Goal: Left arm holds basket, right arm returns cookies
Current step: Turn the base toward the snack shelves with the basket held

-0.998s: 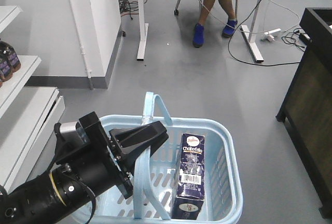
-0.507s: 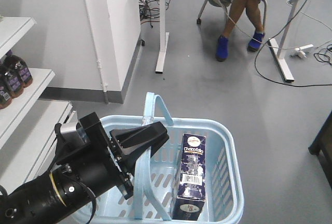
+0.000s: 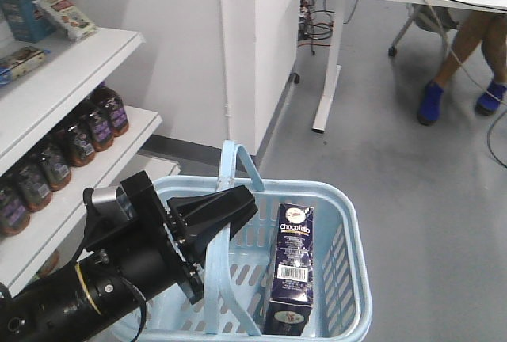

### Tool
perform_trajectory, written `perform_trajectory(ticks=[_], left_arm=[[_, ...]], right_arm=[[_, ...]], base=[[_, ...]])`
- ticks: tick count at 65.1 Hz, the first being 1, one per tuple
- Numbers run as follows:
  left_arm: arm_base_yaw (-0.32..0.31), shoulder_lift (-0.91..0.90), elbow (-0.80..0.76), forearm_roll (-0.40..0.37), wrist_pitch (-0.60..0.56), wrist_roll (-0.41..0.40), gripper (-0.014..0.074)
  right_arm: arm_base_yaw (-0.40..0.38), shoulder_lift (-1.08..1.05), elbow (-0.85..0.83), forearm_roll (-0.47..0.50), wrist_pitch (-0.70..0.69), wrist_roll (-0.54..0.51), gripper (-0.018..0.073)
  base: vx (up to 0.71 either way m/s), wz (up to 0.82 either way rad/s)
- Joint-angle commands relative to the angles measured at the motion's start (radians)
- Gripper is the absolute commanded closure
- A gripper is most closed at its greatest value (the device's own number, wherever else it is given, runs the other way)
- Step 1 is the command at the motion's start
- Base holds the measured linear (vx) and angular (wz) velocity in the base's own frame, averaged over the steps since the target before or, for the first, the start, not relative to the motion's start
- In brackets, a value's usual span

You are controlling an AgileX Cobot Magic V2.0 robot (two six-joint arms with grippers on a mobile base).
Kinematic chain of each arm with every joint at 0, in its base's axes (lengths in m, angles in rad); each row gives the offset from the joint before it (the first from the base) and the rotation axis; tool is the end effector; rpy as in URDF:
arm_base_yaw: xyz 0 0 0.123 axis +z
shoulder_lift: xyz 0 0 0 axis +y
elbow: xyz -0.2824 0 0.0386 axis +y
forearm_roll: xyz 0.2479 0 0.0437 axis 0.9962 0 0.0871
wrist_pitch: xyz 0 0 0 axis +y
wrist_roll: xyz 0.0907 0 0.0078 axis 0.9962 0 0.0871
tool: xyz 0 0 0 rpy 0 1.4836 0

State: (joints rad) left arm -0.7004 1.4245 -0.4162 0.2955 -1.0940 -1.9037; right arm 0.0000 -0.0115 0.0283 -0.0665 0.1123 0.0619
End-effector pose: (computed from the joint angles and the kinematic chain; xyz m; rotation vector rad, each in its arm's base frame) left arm 0.1783 -0.1811 0.2350 -0.6872 1.7218 -2.0989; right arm 0.0567 -0.0007 0.1940 0.0024 1.6125 -0.0092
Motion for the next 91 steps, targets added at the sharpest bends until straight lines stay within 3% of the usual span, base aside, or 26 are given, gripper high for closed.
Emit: perform_trajectory(ticks=[1, 91], left_arm=[[-0.005, -0.034, -0.027, -0.026, -0.278, -0.001, 0.0599], [-0.005, -0.034, -0.027, -0.026, -0.278, -0.001, 0.0599]], right_arm=[[0.0, -0.011, 0.018, -0.007, -0.068, -0.004, 0.0565], [0.0, -0.011, 0.018, -0.007, -0.068, -0.004, 0.0565]], base=[[0.22, 0.5], [0.15, 0.52]])
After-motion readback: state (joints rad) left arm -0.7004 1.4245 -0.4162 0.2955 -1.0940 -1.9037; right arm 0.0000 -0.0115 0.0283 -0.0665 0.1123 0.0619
